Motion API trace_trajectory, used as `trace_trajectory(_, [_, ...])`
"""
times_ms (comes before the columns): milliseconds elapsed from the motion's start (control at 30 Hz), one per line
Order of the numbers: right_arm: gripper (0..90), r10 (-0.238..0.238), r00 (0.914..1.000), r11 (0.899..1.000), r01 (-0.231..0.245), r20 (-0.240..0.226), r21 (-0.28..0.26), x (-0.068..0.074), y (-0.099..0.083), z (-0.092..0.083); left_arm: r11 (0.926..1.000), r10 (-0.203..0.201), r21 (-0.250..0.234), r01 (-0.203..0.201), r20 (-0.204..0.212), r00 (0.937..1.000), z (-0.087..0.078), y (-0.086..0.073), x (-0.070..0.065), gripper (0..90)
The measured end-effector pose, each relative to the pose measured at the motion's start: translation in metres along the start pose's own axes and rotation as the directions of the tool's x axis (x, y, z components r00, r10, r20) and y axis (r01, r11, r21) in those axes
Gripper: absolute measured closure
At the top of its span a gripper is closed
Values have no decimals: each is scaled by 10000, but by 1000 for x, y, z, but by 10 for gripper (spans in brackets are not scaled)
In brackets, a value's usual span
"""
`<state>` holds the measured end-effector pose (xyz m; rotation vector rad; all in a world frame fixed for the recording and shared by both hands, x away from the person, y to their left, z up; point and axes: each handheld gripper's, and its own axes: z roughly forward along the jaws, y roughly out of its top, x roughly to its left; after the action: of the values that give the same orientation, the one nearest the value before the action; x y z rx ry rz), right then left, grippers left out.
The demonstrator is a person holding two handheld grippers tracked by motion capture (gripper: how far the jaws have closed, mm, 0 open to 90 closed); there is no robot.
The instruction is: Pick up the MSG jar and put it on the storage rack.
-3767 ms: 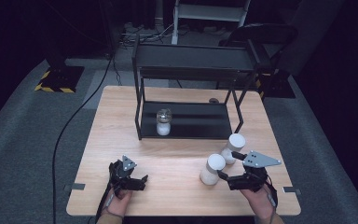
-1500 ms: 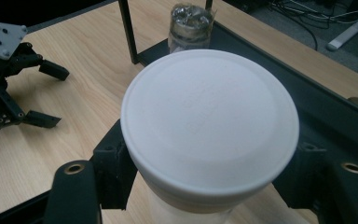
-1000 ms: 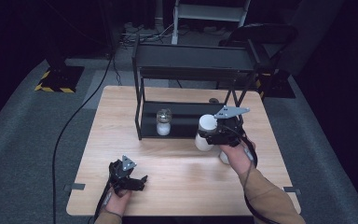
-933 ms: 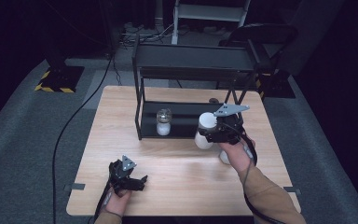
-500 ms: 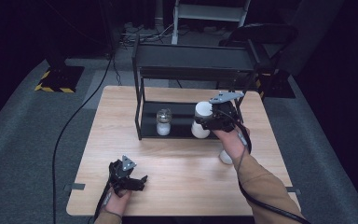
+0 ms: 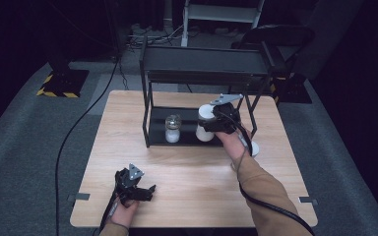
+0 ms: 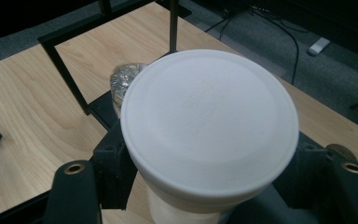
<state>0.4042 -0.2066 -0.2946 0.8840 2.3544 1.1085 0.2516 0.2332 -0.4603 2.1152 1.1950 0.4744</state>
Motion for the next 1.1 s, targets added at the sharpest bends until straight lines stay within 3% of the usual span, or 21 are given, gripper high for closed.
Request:
trace_trajectory(700, [334,594,9973,9957,-622,431,682,2,-7,68,10000,-5,-3,5,-3,10000,0,0,0,1])
trace_trajectory(1100, [333,876,9950,9932,-910,485,730,1,-12,82,10000,7,-1,-7,3,10000,0,0,0,1])
